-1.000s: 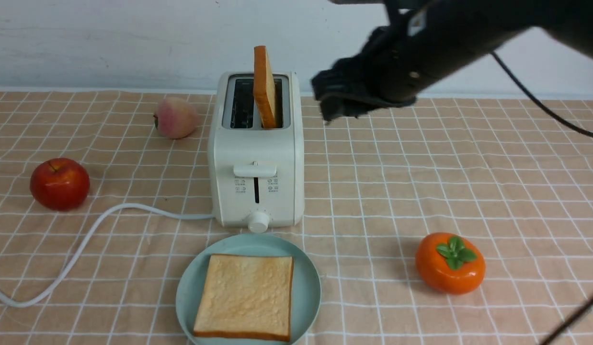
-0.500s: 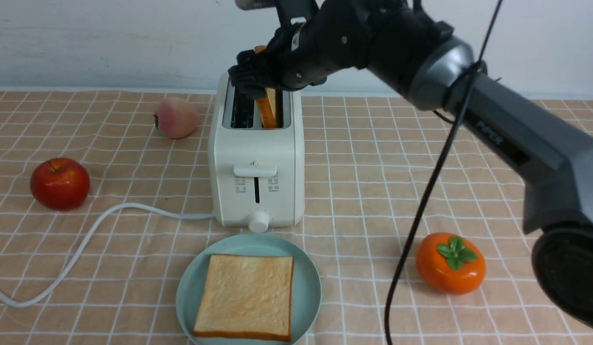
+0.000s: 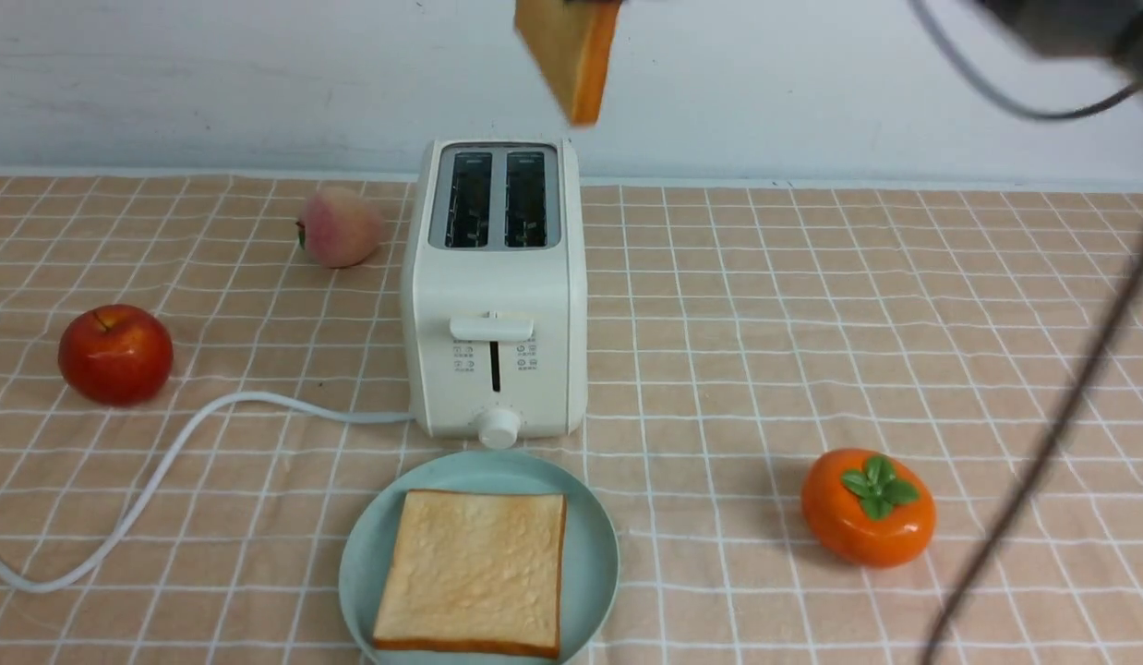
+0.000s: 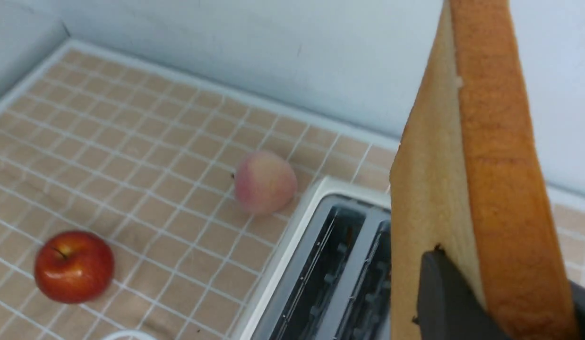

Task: Take toasted bread from bread machine on light coffee tablecloth place on plate.
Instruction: 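Place the held slice of bread on top of the slice on the plate with the right gripper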

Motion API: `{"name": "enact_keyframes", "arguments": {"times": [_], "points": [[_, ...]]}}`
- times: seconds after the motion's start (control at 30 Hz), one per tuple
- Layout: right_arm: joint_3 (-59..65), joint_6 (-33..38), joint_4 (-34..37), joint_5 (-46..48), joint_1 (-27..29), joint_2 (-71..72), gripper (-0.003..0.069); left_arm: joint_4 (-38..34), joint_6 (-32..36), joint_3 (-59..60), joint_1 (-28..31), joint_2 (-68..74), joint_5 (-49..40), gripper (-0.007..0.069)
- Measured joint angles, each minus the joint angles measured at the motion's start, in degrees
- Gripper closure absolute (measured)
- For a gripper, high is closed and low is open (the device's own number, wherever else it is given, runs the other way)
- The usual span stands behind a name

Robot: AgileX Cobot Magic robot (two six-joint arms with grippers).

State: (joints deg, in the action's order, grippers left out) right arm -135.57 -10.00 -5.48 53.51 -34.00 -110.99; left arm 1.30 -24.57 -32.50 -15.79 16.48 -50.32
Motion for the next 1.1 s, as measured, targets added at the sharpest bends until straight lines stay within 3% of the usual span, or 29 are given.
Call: {"name": "enact_keyframes", "arguments": {"times": [0.2, 0.4, 0.63, 0.77, 0.83, 0.87, 0.97, 1.1], "points": [[-0.3, 2.8, -0.2, 17.6, 0.0, 13.6, 0.0532, 1.6, 0.0, 0.0, 0.0, 0.0, 0.1, 0.0638], [11.0, 6.5, 4.9, 19.1, 0.0, 20.4, 0.0532, 3.2, 0.0, 0.0, 0.0, -0.1, 1.4, 0.0638], [38.8, 12.9, 22.1, 15.4, 0.0, 21.9, 0.0532, 4.1, 0.0, 0.0, 0.0, -0.1, 1.6, 0.0638], [54.7, 22.5, 37.7, -3.3, 0.0, 18.4, 0.0532, 4.1, 0.0, 0.0, 0.0, -0.1, 1.6, 0.0638], [57.1, 25.3, 42.8, -6.7, 0.0, 17.0, 0.0532, 4.2, 0.0, 0.0, 0.0, -0.1, 1.6, 0.0638], [59.2, 29.5, 50.7, -10.9, 0.0, 15.0, 0.0532, 4.2, 0.0, 0.0, 0.0, -0.1, 1.4, 0.0638], [60.2, 37.5, 62.2, -13.3, 0.0, 11.0, 0.0532, 4.2, 0.0, 0.0, 0.0, -0.1, 1.1, 0.0638], [60.2, 45.4, 72.5, -13.8, 0.0, 6.4, 0.0532, 4.3, 0.0, 0.0, 0.0, -0.1, 0.4, 0.0638]]}}
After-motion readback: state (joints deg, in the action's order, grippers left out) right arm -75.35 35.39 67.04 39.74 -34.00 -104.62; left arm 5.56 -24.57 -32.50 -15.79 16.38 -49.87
